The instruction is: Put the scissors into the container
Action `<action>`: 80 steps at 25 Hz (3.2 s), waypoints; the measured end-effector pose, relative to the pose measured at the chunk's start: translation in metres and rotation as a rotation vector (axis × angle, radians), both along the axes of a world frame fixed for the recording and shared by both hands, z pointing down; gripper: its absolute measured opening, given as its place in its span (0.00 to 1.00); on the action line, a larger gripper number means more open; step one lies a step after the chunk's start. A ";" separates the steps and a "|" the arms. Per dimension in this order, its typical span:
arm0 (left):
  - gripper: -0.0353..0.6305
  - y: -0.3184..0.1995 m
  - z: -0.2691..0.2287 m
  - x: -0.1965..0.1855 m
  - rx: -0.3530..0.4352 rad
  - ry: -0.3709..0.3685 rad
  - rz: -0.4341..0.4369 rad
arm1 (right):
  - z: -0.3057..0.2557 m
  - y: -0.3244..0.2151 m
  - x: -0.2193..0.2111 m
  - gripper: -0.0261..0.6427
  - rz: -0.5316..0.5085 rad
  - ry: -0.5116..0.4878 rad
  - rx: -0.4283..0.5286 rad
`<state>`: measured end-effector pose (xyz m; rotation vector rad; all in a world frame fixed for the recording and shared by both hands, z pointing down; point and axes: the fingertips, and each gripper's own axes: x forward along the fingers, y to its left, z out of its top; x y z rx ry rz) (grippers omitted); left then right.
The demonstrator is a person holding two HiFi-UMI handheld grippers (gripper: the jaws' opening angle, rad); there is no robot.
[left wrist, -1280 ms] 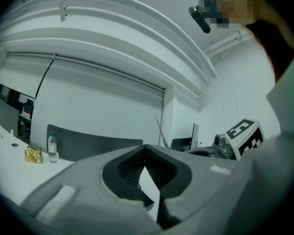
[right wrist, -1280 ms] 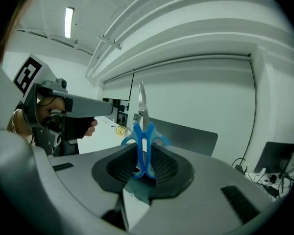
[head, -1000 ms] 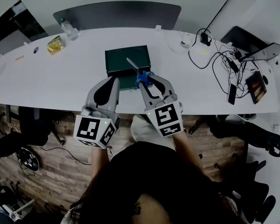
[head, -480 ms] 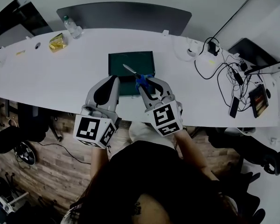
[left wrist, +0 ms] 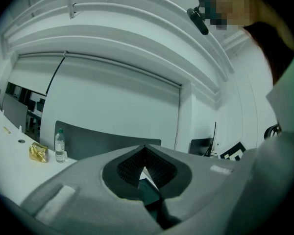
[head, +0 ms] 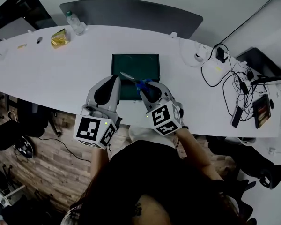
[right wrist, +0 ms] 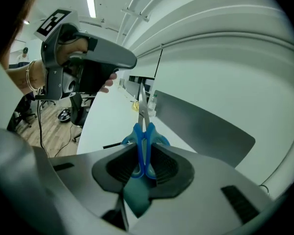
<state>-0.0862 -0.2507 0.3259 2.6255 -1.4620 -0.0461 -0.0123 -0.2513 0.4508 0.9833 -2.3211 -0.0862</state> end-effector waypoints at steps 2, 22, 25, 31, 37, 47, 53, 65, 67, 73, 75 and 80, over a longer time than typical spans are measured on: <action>0.07 -0.006 0.001 -0.001 -0.004 0.003 -0.006 | 0.008 -0.004 -0.002 0.18 -0.019 0.027 -0.016; 0.07 -0.053 0.021 -0.011 -0.036 0.006 -0.056 | 0.089 -0.024 -0.001 0.18 -0.161 0.219 -0.157; 0.07 -0.059 0.025 -0.016 -0.040 0.007 -0.073 | 0.101 -0.025 -0.001 0.18 -0.187 0.249 -0.183; 0.07 -0.071 0.030 -0.023 -0.056 0.000 -0.105 | 0.121 -0.028 -0.001 0.18 -0.230 0.298 -0.220; 0.07 -0.078 0.040 -0.023 -0.070 -0.010 -0.119 | 0.139 -0.030 0.002 0.18 -0.257 0.348 -0.269; 0.07 -0.082 0.051 -0.028 -0.104 -0.011 -0.142 | 0.172 -0.027 0.007 0.18 -0.286 0.460 -0.357; 0.07 -0.090 0.058 -0.029 -0.118 -0.012 -0.140 | 0.187 -0.029 0.007 0.18 -0.297 0.504 -0.402; 0.07 -0.097 0.073 -0.030 -0.155 -0.012 -0.117 | 0.191 -0.029 0.005 0.18 -0.308 0.579 -0.445; 0.07 -0.097 0.074 -0.029 -0.157 -0.012 -0.114 | 0.192 -0.028 0.003 0.18 -0.310 0.578 -0.449; 0.07 -0.096 0.078 -0.034 -0.178 -0.009 -0.126 | 0.196 -0.027 0.001 0.18 -0.322 0.611 -0.463; 0.07 -0.096 0.078 -0.036 -0.174 -0.005 -0.130 | 0.198 -0.026 0.001 0.18 -0.328 0.624 -0.469; 0.07 -0.097 0.081 -0.036 -0.179 -0.005 -0.127 | 0.200 -0.026 0.002 0.18 -0.332 0.645 -0.484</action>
